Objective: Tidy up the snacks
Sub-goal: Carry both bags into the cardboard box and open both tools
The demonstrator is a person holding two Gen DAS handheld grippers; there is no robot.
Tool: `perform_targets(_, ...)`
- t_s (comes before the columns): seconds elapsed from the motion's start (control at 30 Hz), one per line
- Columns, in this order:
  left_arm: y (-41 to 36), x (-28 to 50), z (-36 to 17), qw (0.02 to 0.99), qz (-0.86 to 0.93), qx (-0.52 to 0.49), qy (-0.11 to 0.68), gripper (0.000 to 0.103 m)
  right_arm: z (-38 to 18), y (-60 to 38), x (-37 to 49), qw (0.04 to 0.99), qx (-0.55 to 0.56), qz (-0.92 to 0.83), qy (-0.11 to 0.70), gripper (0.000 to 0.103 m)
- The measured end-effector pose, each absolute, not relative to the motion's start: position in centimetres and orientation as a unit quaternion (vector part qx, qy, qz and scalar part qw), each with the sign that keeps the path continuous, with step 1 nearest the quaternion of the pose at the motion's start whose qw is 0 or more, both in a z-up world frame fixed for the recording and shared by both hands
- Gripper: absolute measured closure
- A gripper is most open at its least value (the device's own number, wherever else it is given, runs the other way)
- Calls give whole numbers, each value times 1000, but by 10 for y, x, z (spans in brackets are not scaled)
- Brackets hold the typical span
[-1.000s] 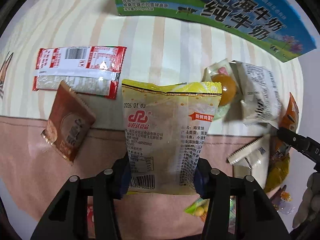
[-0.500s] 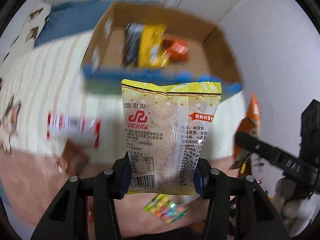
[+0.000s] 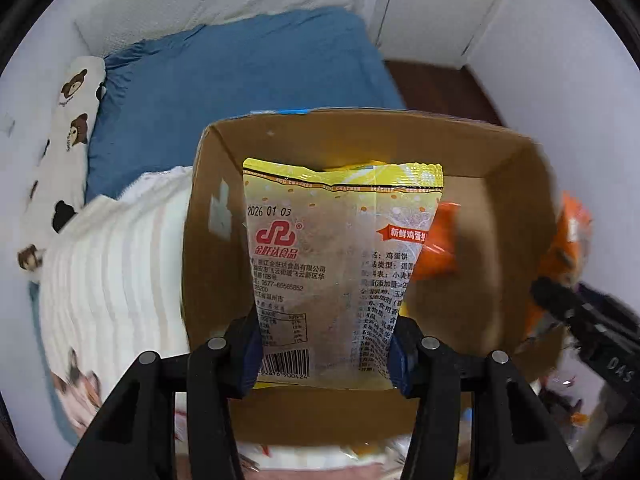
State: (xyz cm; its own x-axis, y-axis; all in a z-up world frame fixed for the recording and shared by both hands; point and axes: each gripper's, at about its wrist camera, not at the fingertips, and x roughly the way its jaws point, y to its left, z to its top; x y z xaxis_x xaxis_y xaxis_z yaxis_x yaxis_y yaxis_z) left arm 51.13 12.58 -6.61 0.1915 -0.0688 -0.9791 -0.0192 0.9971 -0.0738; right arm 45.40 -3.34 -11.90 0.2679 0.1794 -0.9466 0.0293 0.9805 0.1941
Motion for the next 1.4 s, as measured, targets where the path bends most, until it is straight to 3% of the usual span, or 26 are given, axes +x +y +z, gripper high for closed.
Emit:
perform_targets(0.37, 125, 566, -140, 726, 14, -26, 687, 51, -185, -18, 526, 759, 24, 32, 649, 41)
perform_targets(0.47, 127, 569, -150, 719, 12, -45, 694, 22, -192, -16, 531, 755, 25, 40, 654, 27)
perform_targets(0.57, 127, 569, -152, 721, 6, -56, 691, 11, -196, -7, 530, 755, 16, 50, 654, 15)
perform_targets(0.63, 128, 568, -152, 724, 3, -60, 688, 11, -198, -4, 530, 753, 15, 52, 656, 9)
perform_targets(0.9, 127, 550, -134, 746, -6, -75, 661, 11, -197, -4, 511, 760, 12, 44, 648, 9)
perform_targets(1.4, 122, 450, -73, 821, -8, -71, 567, 11, -138, -8, 417, 821, 17, 30, 570, 9)
